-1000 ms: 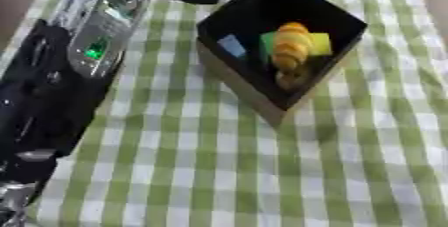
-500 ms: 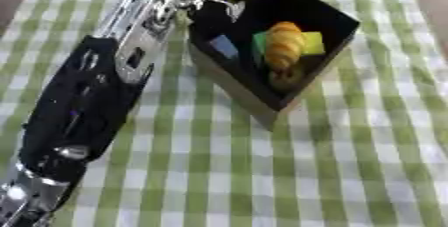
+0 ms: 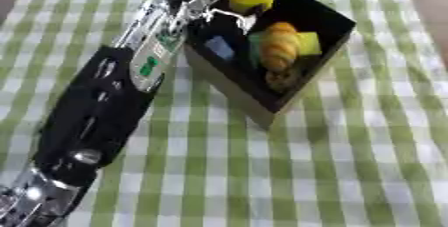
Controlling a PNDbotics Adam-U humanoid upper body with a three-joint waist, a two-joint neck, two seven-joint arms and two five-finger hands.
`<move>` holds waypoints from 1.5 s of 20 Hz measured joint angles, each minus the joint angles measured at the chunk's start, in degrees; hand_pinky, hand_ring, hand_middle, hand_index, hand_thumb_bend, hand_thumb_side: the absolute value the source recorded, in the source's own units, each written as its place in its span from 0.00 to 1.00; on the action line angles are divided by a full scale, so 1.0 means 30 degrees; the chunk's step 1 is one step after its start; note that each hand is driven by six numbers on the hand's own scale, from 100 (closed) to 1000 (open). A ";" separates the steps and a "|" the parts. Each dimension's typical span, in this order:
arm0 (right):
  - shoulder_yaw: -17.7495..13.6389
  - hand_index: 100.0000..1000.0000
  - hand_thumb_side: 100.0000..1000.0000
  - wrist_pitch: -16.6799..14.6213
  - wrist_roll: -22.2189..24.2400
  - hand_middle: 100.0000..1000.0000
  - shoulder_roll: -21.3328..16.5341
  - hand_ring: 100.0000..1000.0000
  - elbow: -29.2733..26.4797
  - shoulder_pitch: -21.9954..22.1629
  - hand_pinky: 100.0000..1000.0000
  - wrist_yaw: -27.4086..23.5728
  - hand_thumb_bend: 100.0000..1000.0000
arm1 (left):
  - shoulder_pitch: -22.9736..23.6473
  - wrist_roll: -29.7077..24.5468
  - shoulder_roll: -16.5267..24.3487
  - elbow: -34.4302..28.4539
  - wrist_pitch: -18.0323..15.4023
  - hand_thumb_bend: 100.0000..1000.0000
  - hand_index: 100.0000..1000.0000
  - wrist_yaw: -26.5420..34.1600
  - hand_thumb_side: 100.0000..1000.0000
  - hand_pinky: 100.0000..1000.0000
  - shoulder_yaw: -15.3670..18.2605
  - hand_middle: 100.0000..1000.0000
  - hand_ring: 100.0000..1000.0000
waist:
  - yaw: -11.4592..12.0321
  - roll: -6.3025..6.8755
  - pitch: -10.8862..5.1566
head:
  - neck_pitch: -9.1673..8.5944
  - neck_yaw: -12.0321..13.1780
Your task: Pick up objects on the table and place them in the box.
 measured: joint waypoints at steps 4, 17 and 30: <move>-0.0001 0.84 0.49 0.0029 0.0029 0.58 0.0008 0.84 0.0000 0.0000 0.85 -0.0012 0.00 | 0.0152 0.0037 -0.0104 0.0296 0.0024 0.21 0.75 -0.0021 0.33 0.70 -0.0019 0.58 0.67 | -0.0054 0.0000 0.0002 | -0.0082 0.0000; -0.0005 0.84 0.49 0.0101 0.0107 0.58 0.0016 0.84 -0.0001 0.0048 0.85 -0.0014 0.00 | 0.0275 -0.0668 -0.0184 0.0618 -0.0234 0.58 0.92 -0.1671 0.45 0.88 -0.0064 0.81 0.86 | 0.0053 -0.0008 0.0076 | -0.0078 -0.0007; -0.0078 0.84 0.49 0.0043 -0.0009 0.59 -0.0019 0.84 -0.0001 0.0361 0.85 -0.0007 0.00 | 0.0962 0.2245 0.1551 -0.4369 0.1028 0.30 0.85 -0.0408 0.49 0.81 0.0806 0.74 0.81 | 0.0823 -0.0053 0.0077 | -0.0077 -0.0379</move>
